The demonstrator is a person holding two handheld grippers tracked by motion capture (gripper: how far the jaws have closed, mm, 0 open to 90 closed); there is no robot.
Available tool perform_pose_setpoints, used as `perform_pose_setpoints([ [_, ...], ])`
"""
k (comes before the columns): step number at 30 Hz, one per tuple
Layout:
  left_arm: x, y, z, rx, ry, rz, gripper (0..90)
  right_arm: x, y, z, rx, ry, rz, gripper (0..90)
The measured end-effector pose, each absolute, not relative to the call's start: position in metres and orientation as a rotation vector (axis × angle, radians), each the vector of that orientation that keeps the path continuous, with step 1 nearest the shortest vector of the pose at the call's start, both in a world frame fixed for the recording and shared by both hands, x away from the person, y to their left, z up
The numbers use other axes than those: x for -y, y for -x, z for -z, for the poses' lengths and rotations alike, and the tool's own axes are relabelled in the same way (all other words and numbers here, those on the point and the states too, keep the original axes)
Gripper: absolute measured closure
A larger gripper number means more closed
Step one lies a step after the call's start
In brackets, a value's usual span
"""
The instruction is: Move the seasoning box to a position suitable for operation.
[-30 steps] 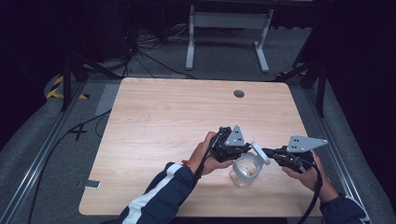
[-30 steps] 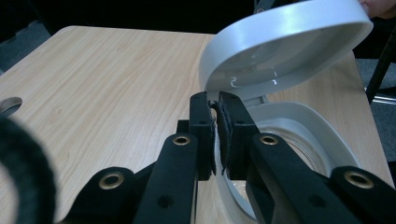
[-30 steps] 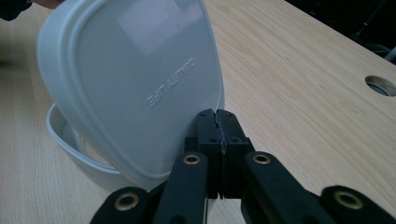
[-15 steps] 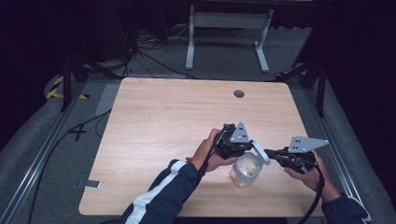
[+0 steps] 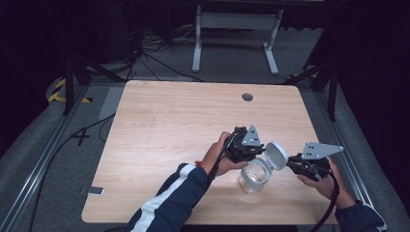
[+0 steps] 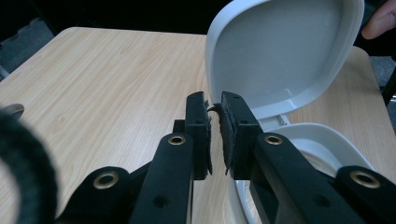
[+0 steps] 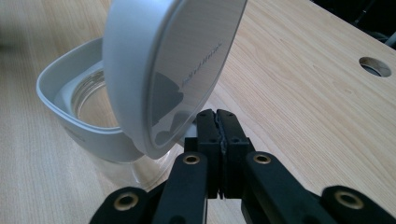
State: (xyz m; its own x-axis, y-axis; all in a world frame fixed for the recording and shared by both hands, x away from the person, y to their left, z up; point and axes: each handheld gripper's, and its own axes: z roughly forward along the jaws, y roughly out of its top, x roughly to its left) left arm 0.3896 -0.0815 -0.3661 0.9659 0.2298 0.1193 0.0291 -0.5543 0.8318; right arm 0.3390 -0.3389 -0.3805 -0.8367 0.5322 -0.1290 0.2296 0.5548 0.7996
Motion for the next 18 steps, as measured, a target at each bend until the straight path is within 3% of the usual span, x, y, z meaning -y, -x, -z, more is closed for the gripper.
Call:
perform_pose_setpoints([
  [8,0.064,-0.383,0.364,-0.174,-2.157,-0.287,80.2,0.34,-0.338,0.381,-2.434,-0.627,-1.175,89.5],
  [18,0.014,-0.373,0.366,-0.182,-2.2,-0.364,74.7,0.341,-0.344,0.384,-2.438,-0.645,-1.166,89.4],
])
